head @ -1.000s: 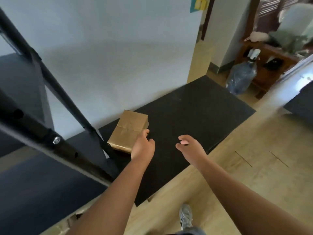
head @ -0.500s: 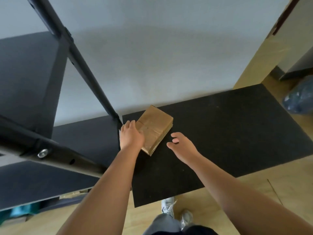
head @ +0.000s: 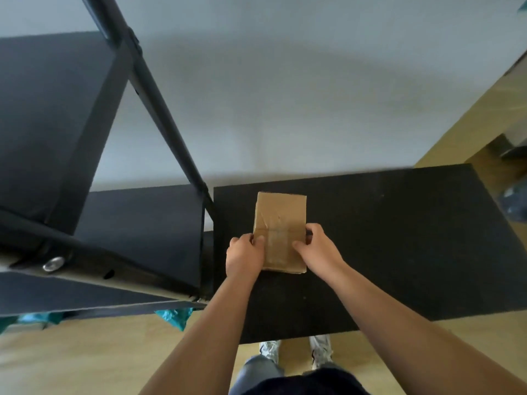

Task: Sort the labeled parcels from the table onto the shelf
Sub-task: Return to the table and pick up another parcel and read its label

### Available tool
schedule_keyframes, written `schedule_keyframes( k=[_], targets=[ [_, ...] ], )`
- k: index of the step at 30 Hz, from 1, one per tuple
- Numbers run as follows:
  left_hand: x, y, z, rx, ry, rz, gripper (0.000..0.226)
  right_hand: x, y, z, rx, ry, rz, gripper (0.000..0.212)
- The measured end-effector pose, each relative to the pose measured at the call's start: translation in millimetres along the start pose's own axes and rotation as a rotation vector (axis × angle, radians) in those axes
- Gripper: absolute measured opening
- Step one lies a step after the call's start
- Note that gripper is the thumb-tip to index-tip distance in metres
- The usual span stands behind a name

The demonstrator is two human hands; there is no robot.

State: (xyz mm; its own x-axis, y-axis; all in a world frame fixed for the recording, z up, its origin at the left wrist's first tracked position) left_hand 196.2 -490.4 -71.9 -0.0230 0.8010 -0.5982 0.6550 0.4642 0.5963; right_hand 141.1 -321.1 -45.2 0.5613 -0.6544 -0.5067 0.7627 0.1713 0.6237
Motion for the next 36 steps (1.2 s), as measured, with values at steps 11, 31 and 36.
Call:
schedule_keyframes(
  k=[11,31,36],
  targets=[
    [14,40,-12,-0.015,0.647,-0.043,0.019,-23,-16,-18,0.036,0.0,0.154,0.056],
    [29,50,-39,0.127,0.341,-0.16,0.057,-56,-19,-30,-0.136,0.03,0.039,0.041],
    [45,47,-38,0.094,0.388,-0.033,0.044,-69,-10,-40,-0.157,-0.047,-0.008,0.04]
  ],
)
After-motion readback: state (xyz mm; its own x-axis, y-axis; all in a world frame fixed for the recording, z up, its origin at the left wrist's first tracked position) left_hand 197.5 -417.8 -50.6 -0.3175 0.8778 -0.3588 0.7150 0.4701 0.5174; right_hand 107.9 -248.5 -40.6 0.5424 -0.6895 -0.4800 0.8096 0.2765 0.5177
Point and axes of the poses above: each hand's wrist, its own y-axis away from the middle knuckle, its own x-axis out of the palm, z = x × y, the point moved 6 cm from there along -y, towards the middle knuckle, and after that the axes turned 5 degrees about z, right-handed, at the moved point
